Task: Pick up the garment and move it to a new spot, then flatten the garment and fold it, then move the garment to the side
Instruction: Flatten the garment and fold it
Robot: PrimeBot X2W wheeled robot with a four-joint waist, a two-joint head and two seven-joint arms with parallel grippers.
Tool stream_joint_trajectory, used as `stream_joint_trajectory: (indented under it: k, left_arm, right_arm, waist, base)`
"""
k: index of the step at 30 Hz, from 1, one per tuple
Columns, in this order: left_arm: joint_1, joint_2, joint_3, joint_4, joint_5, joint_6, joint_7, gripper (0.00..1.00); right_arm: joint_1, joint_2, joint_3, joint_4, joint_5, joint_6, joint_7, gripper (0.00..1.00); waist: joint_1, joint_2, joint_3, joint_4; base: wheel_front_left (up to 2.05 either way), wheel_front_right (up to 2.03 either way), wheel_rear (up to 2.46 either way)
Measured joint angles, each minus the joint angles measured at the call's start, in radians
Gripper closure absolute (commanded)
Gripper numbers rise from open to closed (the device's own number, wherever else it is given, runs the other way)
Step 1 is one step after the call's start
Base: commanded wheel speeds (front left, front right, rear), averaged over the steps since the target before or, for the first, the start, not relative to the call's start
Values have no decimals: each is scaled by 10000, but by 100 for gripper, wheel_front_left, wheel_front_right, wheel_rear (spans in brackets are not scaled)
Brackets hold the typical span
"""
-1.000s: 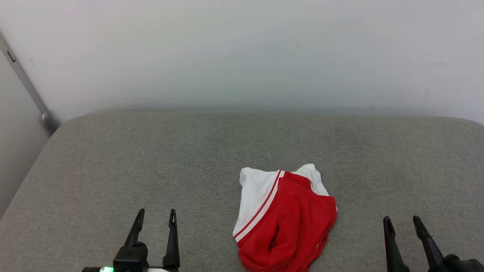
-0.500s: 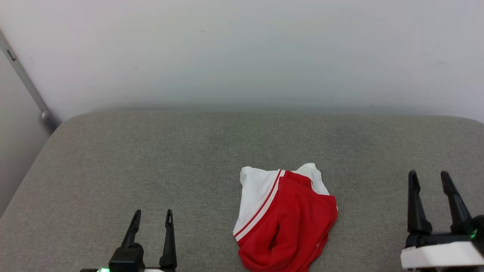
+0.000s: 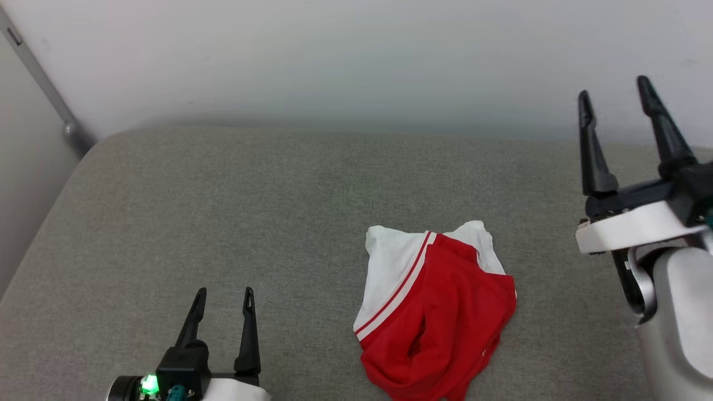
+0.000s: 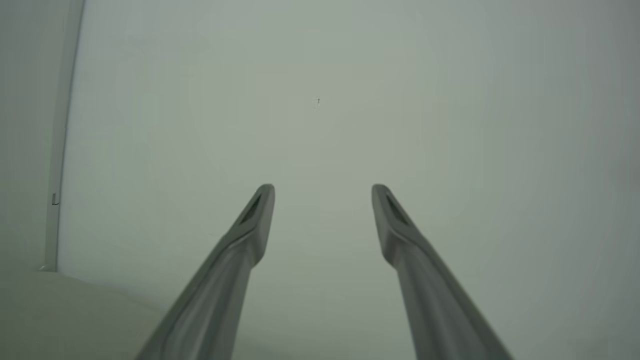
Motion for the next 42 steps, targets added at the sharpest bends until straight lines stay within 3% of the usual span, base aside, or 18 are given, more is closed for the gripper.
stream_joint_trajectory:
  k: [3, 8, 15, 20, 28, 38, 39, 42]
  left_arm:
    - [-139, -59, 86, -63, 19, -31, 0, 0]
    - [-448, -163, 134, -203, 71, -115, 0, 0]
    - [-987, -313, 113, -362, 58, -196, 0, 0]
    - [-1442, -362, -44, -439, -42, -203, 0, 0]
    - [-2041, -387, -546, -589, -516, 79, 0, 0]
    - [-2250, -385, -794, -579, -711, 341, 0, 0]
    - [-2251, -387, -798, -556, -711, 364, 0, 0]
    - [-2249, -387, -777, -464, -708, 387, 0, 0]
  right_arm:
    - [-887, -838, 1269, 1396, 464, 0, 926, 0]
    - [-2507, -2249, 4155, 2573, 2439, 0, 3917, 0]
    - [-4500, -4345, 8101, 2518, 5609, 0, 8155, 0]
    - [-5858, -4995, 9697, 2451, 6920, 0, 9954, 0]
    - [-6626, -5124, 11079, 3158, 7961, 0, 10822, 0]
    - [-6666, -5300, 11927, 3365, 8502, -4, 10585, 0]
    - [-6667, -5300, 11984, 3379, 8498, -4, 10462, 96]
    - [-6642, -5181, 12199, 3469, 8475, -4, 10029, 100]
  waist:
    - [1, 0, 251, 95]
    - [1, 0, 715, 277]
    - [1, 0, 1533, 635]
    - [1, 0, 2252, 941]
    - [1, 0, 3275, 1587]
    - [-2, 0, 3826, 2075]
    - [-2, 0, 3801, 2065]
    - [-1, 0, 3627, 2012]
  base:
    - [0, 0, 0]
    - [0, 0, 0]
    - [0, 0, 0]
    - [0, 0, 0]
    - [0, 0, 0]
    - [0, 0, 0]
    - [0, 0, 0]
    - [0, 0, 0]
